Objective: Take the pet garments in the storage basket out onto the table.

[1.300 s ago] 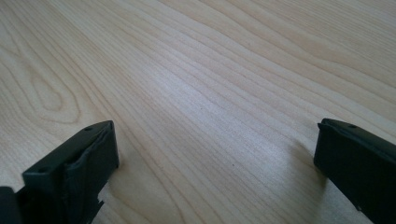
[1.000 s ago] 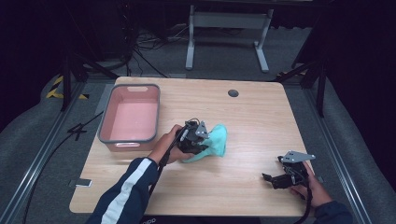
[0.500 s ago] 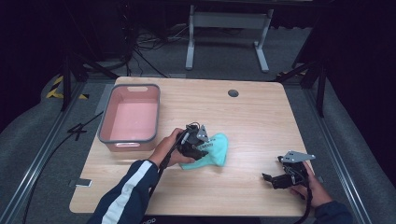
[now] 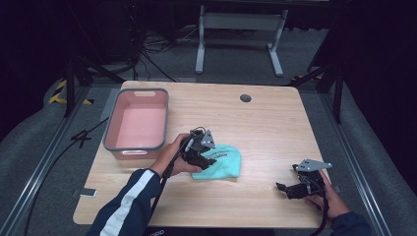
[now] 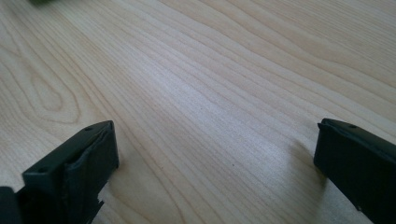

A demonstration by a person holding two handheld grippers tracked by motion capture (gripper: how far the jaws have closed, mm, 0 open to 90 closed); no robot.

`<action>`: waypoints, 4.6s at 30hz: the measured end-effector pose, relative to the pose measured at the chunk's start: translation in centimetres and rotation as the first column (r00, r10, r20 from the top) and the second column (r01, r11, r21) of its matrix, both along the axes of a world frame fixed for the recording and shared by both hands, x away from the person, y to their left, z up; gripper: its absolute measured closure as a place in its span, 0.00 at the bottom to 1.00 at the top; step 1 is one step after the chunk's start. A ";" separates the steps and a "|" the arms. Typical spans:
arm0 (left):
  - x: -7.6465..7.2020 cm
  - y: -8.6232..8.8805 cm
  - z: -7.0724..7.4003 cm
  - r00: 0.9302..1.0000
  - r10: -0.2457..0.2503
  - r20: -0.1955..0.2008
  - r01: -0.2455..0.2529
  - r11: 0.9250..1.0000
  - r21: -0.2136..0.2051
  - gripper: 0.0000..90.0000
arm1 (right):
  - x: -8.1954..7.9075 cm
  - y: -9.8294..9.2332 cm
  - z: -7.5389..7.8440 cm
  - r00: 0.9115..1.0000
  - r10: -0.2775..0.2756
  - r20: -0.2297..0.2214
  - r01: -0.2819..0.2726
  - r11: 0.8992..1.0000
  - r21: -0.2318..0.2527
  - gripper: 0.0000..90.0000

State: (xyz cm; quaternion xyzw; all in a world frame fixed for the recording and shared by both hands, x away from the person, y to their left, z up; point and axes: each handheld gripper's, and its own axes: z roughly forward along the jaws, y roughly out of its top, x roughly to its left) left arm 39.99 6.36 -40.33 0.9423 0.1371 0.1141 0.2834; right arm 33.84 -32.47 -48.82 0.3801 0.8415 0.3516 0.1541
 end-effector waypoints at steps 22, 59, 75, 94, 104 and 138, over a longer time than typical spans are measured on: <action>-2.7 3.6 1.0 0.999 -0.038 0.027 0.037 0.999 0.032 0.30 | 0.0 0.0 0.0 1.000 0.000 0.000 0.000 1.000 0.000 0.00; -6.5 13.5 -2.4 0.995 0.084 0.056 -0.091 0.986 0.139 0.28 | 0.0 0.0 0.0 1.000 -0.001 0.001 0.001 1.000 0.000 0.00; -7.5 19.6 -4.3 0.978 0.206 -0.006 -0.206 0.977 0.062 0.26 | 0.0 0.0 0.0 1.000 -0.001 0.000 0.001 1.000 0.000 0.00; -7.8 25.2 -7.5 0.945 0.308 -0.105 -0.322 0.933 -0.160 0.18 | 0.0 0.0 0.0 1.000 0.002 0.000 -0.002 1.000 0.000 0.00; -8.1 25.2 -7.9 0.939 0.330 -0.095 -0.343 0.919 -0.196 0.16 | 0.0 0.0 0.0 1.000 0.001 0.001 -0.001 1.000 0.001 0.00; -8.1 25.2 -7.9 0.934 0.344 -0.091 -0.356 0.915 -0.189 0.15 | 0.1 0.0 0.0 1.000 0.005 0.001 -0.005 1.000 0.000 0.00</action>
